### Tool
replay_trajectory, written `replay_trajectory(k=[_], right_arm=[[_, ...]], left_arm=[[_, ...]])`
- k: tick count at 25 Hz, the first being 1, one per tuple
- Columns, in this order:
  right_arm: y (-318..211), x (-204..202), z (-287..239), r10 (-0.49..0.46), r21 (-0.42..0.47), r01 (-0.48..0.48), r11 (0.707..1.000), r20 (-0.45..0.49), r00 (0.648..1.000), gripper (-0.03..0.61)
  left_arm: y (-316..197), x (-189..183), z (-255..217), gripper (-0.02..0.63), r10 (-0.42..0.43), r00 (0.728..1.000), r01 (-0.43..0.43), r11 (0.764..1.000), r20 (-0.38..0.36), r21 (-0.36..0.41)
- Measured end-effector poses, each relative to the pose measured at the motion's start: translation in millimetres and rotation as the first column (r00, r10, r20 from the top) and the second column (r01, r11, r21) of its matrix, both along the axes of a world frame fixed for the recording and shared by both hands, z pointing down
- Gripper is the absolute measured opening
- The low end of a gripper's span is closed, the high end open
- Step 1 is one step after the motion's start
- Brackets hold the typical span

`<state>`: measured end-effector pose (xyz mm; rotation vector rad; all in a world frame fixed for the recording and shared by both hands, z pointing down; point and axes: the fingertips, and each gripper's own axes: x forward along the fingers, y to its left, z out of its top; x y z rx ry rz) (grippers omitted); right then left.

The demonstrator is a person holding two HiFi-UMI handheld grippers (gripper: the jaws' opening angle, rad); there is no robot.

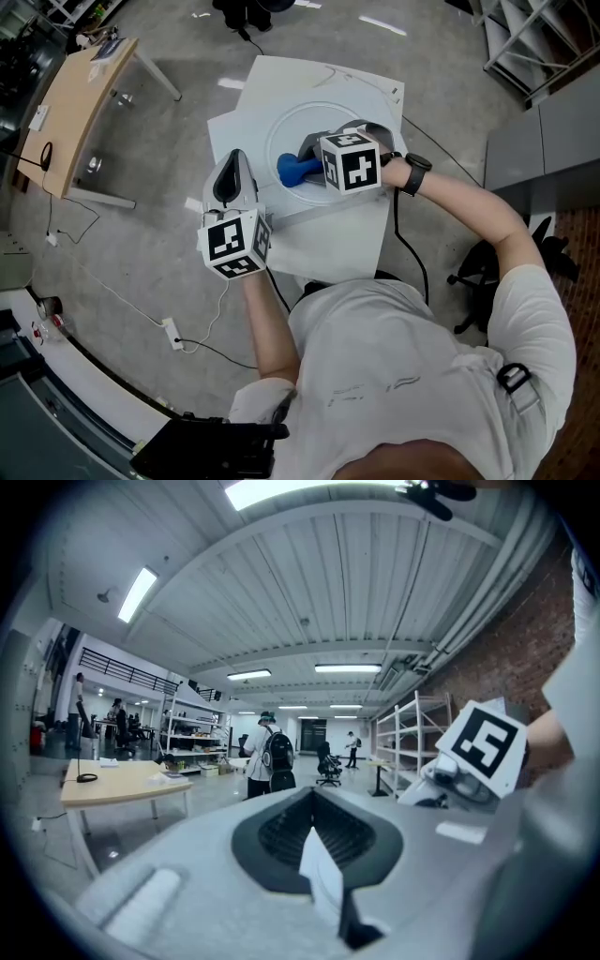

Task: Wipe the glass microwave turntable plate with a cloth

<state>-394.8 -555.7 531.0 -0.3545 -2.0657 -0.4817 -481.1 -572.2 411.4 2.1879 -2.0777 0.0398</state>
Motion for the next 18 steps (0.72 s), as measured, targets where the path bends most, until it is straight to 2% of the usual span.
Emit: replay_trajectory(k=[5,9,14,18], right_arm=[[-26,-25,0,0.050,0.009,-0.050,0.999,0.025,0.998,0.072],[-60,-24,3,0.144,0.023,-0.145,0.989,0.038,0.989,0.072],[-103,12,7,0.266,0.056,-0.266,0.962,0.013,0.964,0.072],[-118,54,6,0.334,0.056,-0.333,0.941,-0.013,0.942,0.072]], left_arm=[[4,-8,0,0.002,-0.021,1.000,0.021,1.000,-0.004,0.002],[6,-2,-1,0.002,-0.011,1.000,0.011,1.000,-0.003,0.008],[7,5,-1,0.002,0.014,1.000,-0.014,1.000,0.002,0.009],[4,14,1,0.002,0.033,0.999,-0.033,0.999,0.002,0.008]])
